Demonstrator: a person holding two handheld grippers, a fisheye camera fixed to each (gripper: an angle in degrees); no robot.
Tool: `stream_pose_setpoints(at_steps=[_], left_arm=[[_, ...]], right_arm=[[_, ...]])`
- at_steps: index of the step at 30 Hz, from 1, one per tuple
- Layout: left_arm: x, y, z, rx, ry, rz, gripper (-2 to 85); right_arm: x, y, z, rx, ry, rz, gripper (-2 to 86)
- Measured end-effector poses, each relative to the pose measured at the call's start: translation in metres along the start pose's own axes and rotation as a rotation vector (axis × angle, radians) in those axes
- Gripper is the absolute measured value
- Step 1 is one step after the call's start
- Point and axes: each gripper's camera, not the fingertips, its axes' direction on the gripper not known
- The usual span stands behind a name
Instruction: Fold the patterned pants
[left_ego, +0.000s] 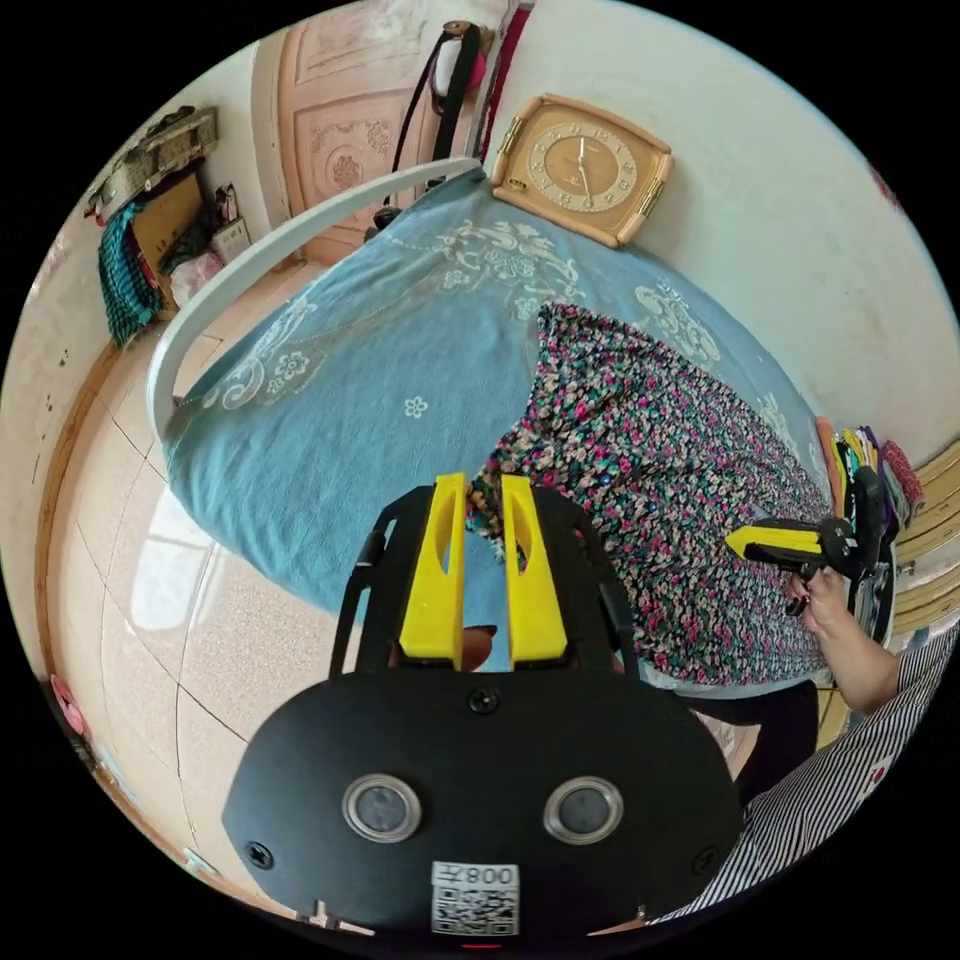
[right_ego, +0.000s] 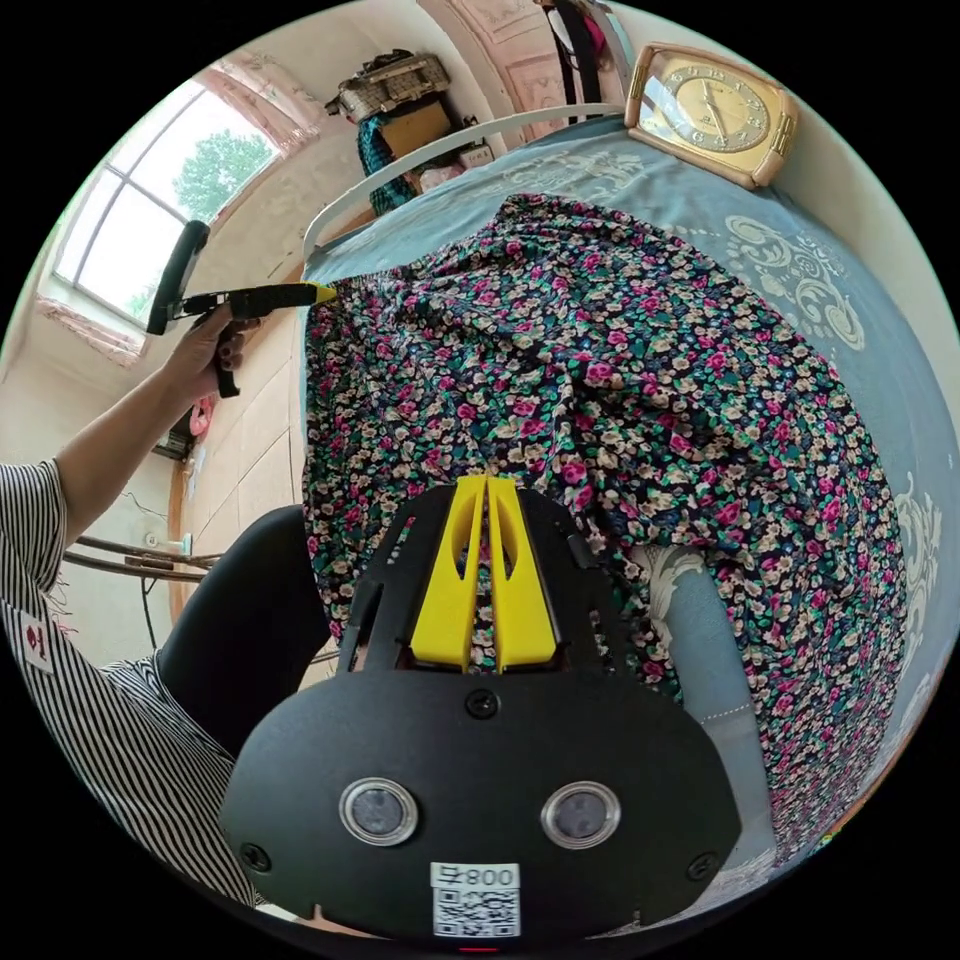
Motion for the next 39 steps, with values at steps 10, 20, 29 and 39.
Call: stream_pose_setpoints(at_steps=[10,20,29,39], left_arm=[[0.171,-0.035,0.106,-0.163,0.182,0.462,0.6],[0.195,-0.04,0.12,-0.15,0.206,0.404,0.2],[0.218,0.026,0.119,-0.273,0.288,0.384,0.2],[0.277,0.064,0.109,-0.295,0.236,0.457,0.3]], right_arm=[[-0.019,0.042,0.015,-0.063,0.001,0.041,0.1],[-0.043,0.085,-0.02,0.038,-0.013,0.105,0.1],[-0.088,0.164,-0.055,-0.059,0.098,0.122,0.1],[-0.139,0.209,-0.102,-0.119,0.186,0.094,0.1]])
